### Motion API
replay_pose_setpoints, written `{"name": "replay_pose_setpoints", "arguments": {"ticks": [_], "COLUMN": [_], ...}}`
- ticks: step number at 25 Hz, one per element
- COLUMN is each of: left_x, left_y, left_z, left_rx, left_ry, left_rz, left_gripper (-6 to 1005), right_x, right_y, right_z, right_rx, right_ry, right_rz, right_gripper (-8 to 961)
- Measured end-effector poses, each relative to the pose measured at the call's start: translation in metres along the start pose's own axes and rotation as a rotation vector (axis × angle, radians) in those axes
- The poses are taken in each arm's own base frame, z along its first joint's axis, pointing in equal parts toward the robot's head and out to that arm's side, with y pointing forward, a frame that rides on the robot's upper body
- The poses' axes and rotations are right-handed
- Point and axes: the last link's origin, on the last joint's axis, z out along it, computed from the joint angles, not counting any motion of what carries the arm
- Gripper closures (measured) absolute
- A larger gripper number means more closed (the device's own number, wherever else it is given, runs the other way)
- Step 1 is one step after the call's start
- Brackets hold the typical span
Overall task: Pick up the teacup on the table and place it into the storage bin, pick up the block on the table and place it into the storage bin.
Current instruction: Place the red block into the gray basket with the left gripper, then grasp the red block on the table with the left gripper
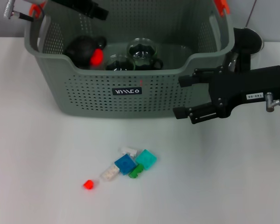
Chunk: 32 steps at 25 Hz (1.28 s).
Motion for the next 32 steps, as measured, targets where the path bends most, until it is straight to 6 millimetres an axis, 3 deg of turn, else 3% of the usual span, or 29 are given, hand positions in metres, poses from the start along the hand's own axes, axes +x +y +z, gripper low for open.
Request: {"name": "replay_pose_setpoints", "arguments": {"ticks": [6,9,14,20,23,32], "left_x": [0.006,0.008,-0.006,-0.048,-0.067,-0.099], "left_y": [0.008,0.023,0.064,0.111,0.125,0.141], "left_z": [-0.010,-0.031,-0.069,-0.083,-0.081,-0.064], "left_rx": [0.001,-0.026,-0.093,-0.146,-0.156,-0.259], "left_ry": [0.024,0.045,0.018,-0.121,-0.197,-0.366], "left_rz": [0.043,0.096,0.249,0.456,0.513,0.475], "left_gripper": [646,417,181,90,91,93], "right_x": [0.000,0.000,0.001,0.005,0.006,0.009], "right_y": [0.000,0.000,-0.001,-0.001,-0.002,-0.001], "right_z": [0.000,0.000,0.000,0.000,0.001,0.004], "right_rx": [0.000,0.000,0.007,0.024,0.031,0.033], "right_ry": [0.001,0.000,-0.002,-0.005,-0.006,-0.016], "right_rz": [-0.008,-0.007,-0.004,0.001,0.008,0.024], "right_gripper": [8,8,8,8,8,9]}}
